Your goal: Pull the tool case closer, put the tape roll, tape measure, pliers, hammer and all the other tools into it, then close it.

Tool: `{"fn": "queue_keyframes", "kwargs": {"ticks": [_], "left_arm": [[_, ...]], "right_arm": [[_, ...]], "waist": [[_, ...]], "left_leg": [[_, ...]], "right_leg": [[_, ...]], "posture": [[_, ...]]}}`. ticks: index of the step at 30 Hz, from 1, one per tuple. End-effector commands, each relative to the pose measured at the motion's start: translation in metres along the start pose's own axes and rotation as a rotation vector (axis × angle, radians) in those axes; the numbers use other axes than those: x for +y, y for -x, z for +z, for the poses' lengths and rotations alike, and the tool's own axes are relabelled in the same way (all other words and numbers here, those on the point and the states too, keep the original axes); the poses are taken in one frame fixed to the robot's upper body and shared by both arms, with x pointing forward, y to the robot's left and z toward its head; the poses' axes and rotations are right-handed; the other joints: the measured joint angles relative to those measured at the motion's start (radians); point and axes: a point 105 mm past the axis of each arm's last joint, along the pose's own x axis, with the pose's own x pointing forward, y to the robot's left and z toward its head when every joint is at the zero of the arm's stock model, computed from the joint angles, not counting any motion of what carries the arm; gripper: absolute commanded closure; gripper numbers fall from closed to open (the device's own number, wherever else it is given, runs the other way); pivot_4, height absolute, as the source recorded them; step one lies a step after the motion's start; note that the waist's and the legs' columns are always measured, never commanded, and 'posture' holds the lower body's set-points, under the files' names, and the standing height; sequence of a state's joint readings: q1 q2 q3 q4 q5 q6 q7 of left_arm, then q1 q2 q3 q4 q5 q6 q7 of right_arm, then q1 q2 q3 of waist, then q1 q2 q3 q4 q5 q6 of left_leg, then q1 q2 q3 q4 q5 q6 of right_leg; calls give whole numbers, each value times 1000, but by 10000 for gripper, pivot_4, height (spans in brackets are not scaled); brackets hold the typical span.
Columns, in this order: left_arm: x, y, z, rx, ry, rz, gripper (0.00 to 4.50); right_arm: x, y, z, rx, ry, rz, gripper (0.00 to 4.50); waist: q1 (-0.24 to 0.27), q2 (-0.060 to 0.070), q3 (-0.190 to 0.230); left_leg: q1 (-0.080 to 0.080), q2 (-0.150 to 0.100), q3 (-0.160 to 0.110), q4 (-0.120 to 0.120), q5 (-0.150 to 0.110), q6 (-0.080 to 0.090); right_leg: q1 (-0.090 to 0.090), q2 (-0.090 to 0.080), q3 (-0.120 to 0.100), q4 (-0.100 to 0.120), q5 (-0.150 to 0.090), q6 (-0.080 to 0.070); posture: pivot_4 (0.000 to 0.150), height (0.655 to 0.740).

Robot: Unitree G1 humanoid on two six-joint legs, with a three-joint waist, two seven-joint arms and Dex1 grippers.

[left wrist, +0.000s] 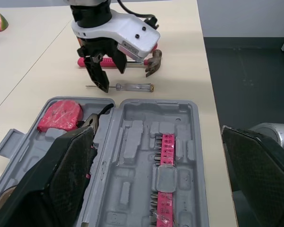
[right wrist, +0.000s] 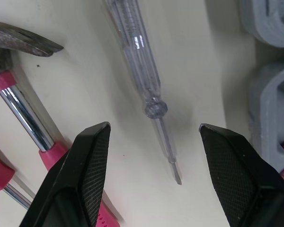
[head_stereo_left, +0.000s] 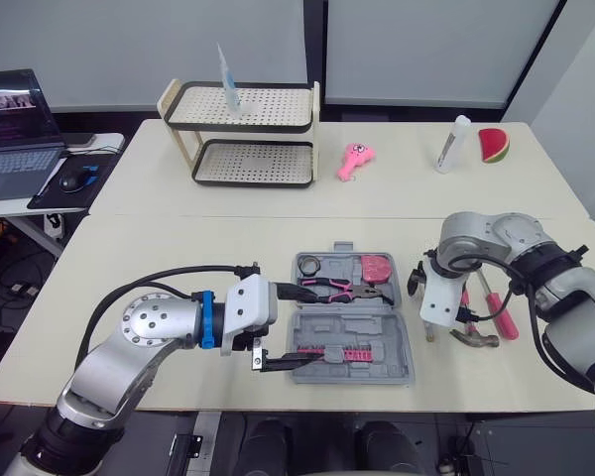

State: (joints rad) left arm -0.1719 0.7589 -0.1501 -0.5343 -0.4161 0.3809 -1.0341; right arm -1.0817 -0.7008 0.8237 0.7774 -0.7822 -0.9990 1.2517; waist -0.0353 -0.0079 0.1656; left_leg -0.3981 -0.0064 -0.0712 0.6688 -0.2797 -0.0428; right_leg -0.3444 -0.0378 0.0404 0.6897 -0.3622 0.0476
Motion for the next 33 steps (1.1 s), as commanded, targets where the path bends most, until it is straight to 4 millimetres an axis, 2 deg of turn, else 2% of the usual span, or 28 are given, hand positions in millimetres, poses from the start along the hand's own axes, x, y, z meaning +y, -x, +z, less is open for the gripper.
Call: {"fn": "queue_keyframes", "kwargs": {"ticks": [1,10,11,19,25,33], "left_arm": [[-4,-2,7,-15,-34,2,0],[-5,-2,4,-9,-29,12,0],[-4,-2,3,-7,-28,13,0],[-3,-1,0,-1,-22,17,0],[-2,-1,-1,0,-21,23,0],[2,-1,-1,2,-27,30,0]], "right_arm": [[-2,7,-1,8,33,-8,13139],[-4,5,10,-30,37,-34,13139],[-2,4,10,-27,34,-28,16571],[-2,-7,11,-32,11,-24,16571],[-2,-17,10,-27,3,-30,25978],[0,-19,9,-28,-4,-44,37857]], "waist": [[0,0,0],[1,0,0],[1,0,0],[0,0,0],[0,0,0],[2,-1,-1]], "left_leg": [[0,0,0,0,0,0],[0,0,0,0,0,0],[0,0,0,0,0,0],[0,0,0,0,0,0],[0,0,0,1,0,0],[1,0,-1,3,0,0]], "right_leg": [[0,0,0,0,0,0],[0,0,0,0,0,0],[0,0,0,0,0,0],[0,0,0,0,0,0],[0,0,0,0,0,0],[2,0,0,1,0,0]], "posture": [[1500,7290],[1500,7290],[1500,7290],[1500,7290],[1500,7290],[1500,7290]]}}
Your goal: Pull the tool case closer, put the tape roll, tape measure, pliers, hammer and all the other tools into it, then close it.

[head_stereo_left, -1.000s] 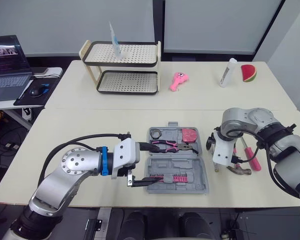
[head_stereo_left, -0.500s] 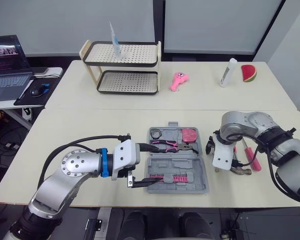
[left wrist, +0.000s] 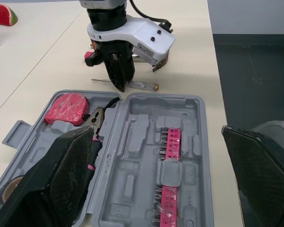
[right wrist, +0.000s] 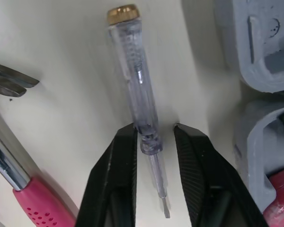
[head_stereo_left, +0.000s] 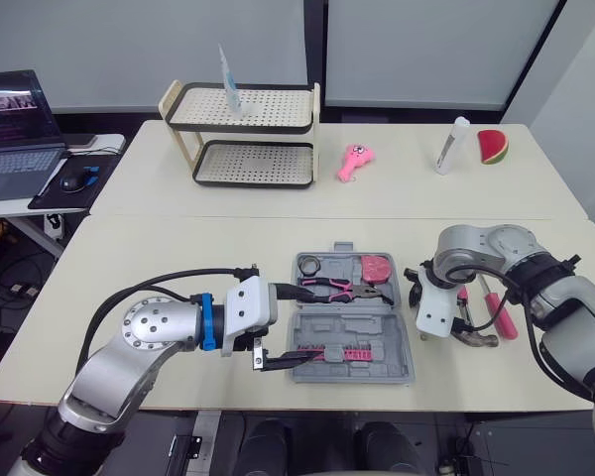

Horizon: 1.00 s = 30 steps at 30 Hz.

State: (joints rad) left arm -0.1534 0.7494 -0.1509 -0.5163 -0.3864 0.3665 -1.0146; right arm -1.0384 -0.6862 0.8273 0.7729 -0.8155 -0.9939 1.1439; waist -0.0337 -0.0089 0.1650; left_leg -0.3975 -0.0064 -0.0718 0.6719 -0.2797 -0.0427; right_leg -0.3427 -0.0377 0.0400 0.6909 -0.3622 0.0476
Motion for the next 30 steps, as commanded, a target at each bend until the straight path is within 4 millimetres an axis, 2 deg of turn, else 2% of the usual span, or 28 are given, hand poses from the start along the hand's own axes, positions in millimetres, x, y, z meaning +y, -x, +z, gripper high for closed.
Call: {"fn": "queue_keyframes", "kwargs": {"ticks": [1,4,9,12,14,17,19,23,25,29,30], "left_arm": [[0,-1,6,-17,-36,-4,0],[1,-1,7,-19,-38,1,0],[5,-1,9,-25,-44,10,0],[8,-1,10,-31,-49,14,0],[8,-1,11,-32,-51,15,0],[10,-1,10,-32,-53,15,0],[10,0,10,-32,-54,15,0],[12,1,10,-30,-58,10,0],[12,1,9,-29,-60,7,0],[10,-1,9,-31,-63,-6,0],[10,-1,10,-32,-64,-10,0]], "right_arm": [[7,-2,1,-7,-15,20,39116],[8,12,-1,-10,-34,-11,41941],[12,48,-6,1,-91,-62,42096],[13,70,1,-51,-222,-120,42097],[19,74,10,-96,-335,-133,42097],[29,72,31,-249,-679,-149,42098],[32,71,41,-306,-825,-153,42098],[48,65,58,-475,-1338,-166,42099],[53,61,58,-494,-1505,-191,42099],[61,50,41,-535,-1960,-306,42099],[62,48,37,-526,-2030,-337,42099]], "waist": [[0,0,0],[3,0,0],[2,1,1],[2,1,1],[3,1,1],[12,1,1],[12,1,1],[13,1,1],[13,1,1],[11,1,1],[10,1,1]], "left_leg": [[0,0,0,0,0,0],[0,0,0,0,0,0],[-2,0,0,1,0,0],[-1,1,0,0,0,0],[-2,1,-1,0,0,1],[-3,0,-3,1,-1,3],[-3,0,-4,2,-3,4],[-3,0,-4,3,-3,5],[-3,0,-5,3,-3,5],[-3,0,-4,3,-3,6],[-3,0,-4,3,-3,6]], "right_leg": [[0,0,0,0,0,0],[0,0,0,0,0,0],[-1,0,0,0,0,0],[-1,0,0,0,0,0],[0,-1,0,-1,0,0],[1,-2,0,-2,0,0],[1,-2,1,-1,0,0],[2,-2,1,0,0,0],[2,-2,0,-1,0,0],[2,-1,1,-1,0,0],[2,-1,1,-1,0,0]], "posture": [[1500,7290],[1500,7290],[1500,7290],[1500,7290],[1500,7290],[1500,7290],[1500,7290],[1500,7290],[1500,7290],[1500,7290],[1500,7290]]}}
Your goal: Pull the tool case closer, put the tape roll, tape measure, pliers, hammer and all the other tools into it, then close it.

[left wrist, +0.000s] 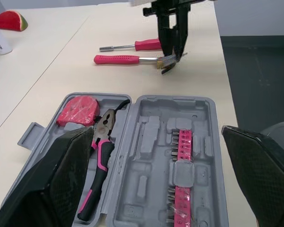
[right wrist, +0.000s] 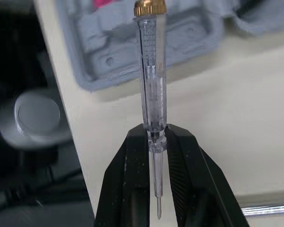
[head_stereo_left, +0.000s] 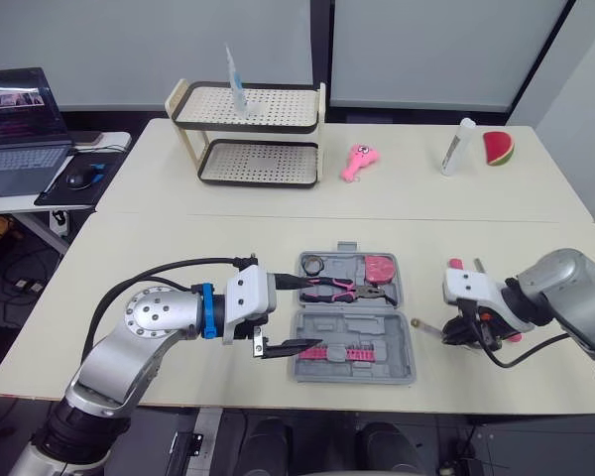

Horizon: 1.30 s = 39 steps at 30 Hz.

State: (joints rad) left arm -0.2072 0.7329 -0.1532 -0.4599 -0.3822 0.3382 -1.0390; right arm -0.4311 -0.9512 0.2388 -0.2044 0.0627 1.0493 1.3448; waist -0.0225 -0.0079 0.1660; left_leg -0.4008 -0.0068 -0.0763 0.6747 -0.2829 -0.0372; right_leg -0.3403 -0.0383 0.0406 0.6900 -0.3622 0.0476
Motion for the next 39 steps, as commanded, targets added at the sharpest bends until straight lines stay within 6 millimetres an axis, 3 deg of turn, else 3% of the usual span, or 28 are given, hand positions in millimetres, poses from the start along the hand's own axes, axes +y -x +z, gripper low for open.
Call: {"fn": "queue_keyframes", "kwargs": {"ticks": [1,5,10,16,27,29,36,39], "left_arm": [[-1,-1,7,-16,-39,-15,0],[-2,-2,10,-24,-39,-28,0],[-1,-4,12,-34,-34,-42,0],[0,-5,12,-36,-36,-49,0],[2,-6,12,-39,-37,-50,0],[2,-6,11,-39,-37,-49,0],[4,-1,9,-34,-32,-35,0],[5,2,9,-44,-25,-14,0]], "right_arm": [[-14,7,-2,-70,-251,-133,42099],[-31,4,-1,-141,-481,-278,42099],[-38,-3,9,-181,-623,-363,42099],[-47,-16,19,-208,-701,-421,42099],[-56,-32,18,-203,-753,-471,42099],[-55,-30,22,-230,-753,-471,34783],[-47,-2,35,-343,-668,-462,23470],[-37,10,38,-382,-444,-488,18418]], "waist": [[-2,0,0],[-4,0,0],[-5,0,0],[-5,0,0],[-9,0,0],[-10,0,0],[-9,0,0],[-4,0,0]], "left_leg": [[0,0,0,0,0,0],[-1,-1,1,-1,0,0],[0,-1,1,-1,0,0],[0,-1,2,-3,0,0],[-1,-1,5,-4,0,0],[-1,-1,5,-4,0,0],[-1,-1,5,-4,0,0],[-2,-1,5,-4,0,0]], "right_leg": [[0,0,0,0,0,0],[-1,1,0,0,0,0],[-2,1,0,1,0,0],[-3,1,-1,1,0,0],[-8,1,1,6,0,0],[-9,1,1,6,0,0],[-10,1,1,7,0,0],[-9,1,1,6,0,0]], "posture": [[1500,7290],[1500,7290],[1500,7290],[1500,7290],[1500,7290],[1500,7290],[1500,7290],[1500,7290]]}}
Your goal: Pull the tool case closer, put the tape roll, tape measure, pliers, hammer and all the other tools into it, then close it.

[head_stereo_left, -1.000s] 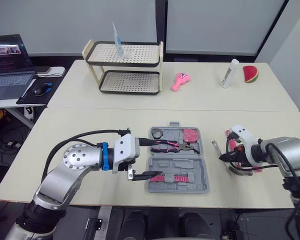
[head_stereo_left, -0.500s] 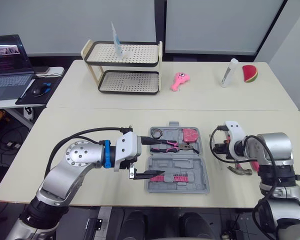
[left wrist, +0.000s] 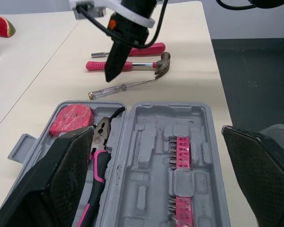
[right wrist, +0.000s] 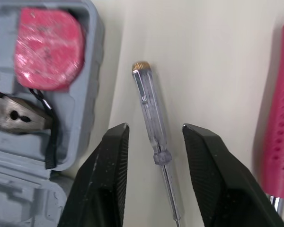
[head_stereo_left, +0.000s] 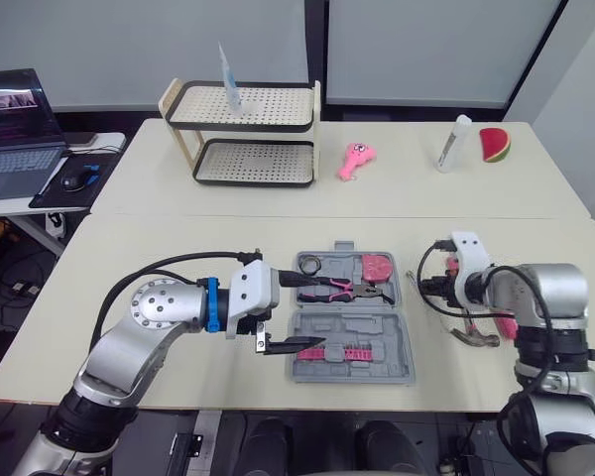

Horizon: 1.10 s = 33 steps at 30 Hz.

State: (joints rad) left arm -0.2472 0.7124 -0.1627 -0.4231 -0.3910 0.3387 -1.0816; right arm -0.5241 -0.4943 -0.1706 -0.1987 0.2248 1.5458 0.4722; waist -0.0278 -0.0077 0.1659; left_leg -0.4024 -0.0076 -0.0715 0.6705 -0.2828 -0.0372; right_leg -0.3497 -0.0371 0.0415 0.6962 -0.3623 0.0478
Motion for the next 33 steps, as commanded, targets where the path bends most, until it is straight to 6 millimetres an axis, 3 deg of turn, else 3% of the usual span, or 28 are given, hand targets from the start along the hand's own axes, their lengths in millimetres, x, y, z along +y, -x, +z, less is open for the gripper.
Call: {"fn": "queue_keyframes", "kwargs": {"ticks": [1,4,7,11,24,27,31,33], "left_arm": [[3,6,7,-26,-25,30,0],[4,7,8,-36,-19,44,0],[6,8,10,-45,6,50,0],[9,7,16,-61,16,36,0],[3,9,12,-33,15,-15,0],[2,8,11,-33,14,-14,0],[1,8,11,-40,9,-12,0],[1,8,11,-50,8,-9,0]], "right_arm": [[9,19,8,-137,261,44,16593],[10,24,-7,-175,421,99,10603],[7,23,-20,-182,453,120,753],[8,14,-39,-175,527,142,278],[-3,-24,-36,-221,436,52,278],[-6,-28,-40,-207,423,45,6150],[-8,-32,-46,-196,419,39,19651],[-8,-34,-48,-195,416,40,23260]], "waist": [[3,0,0],[-1,-1,0],[-5,-1,0],[-4,-1,0],[0,-1,0],[0,-1,0],[-2,-1,0],[-2,-1,0]], "left_leg": [[0,0,-1,0,0,0],[-1,0,0,0,0,0],[0,0,0,0,0,0],[0,1,0,0,0,0],[1,1,0,1,0,0],[1,1,0,1,0,0],[1,1,0,1,0,0],[1,1,0,1,0,0]], "right_leg": [[0,0,0,0,0,0],[0,0,0,-2,0,0],[1,0,0,-1,0,0],[1,1,0,-1,0,0],[2,1,0,-1,0,0],[2,1,0,-1,0,0],[2,1,1,-1,0,0],[2,1,0,-1,0,0]], "posture": [[1500,7290],[1500,7290],[1500,7290],[1500,7290],[1500,7290],[1500,7290],[1500,7290],[1500,7290]]}}
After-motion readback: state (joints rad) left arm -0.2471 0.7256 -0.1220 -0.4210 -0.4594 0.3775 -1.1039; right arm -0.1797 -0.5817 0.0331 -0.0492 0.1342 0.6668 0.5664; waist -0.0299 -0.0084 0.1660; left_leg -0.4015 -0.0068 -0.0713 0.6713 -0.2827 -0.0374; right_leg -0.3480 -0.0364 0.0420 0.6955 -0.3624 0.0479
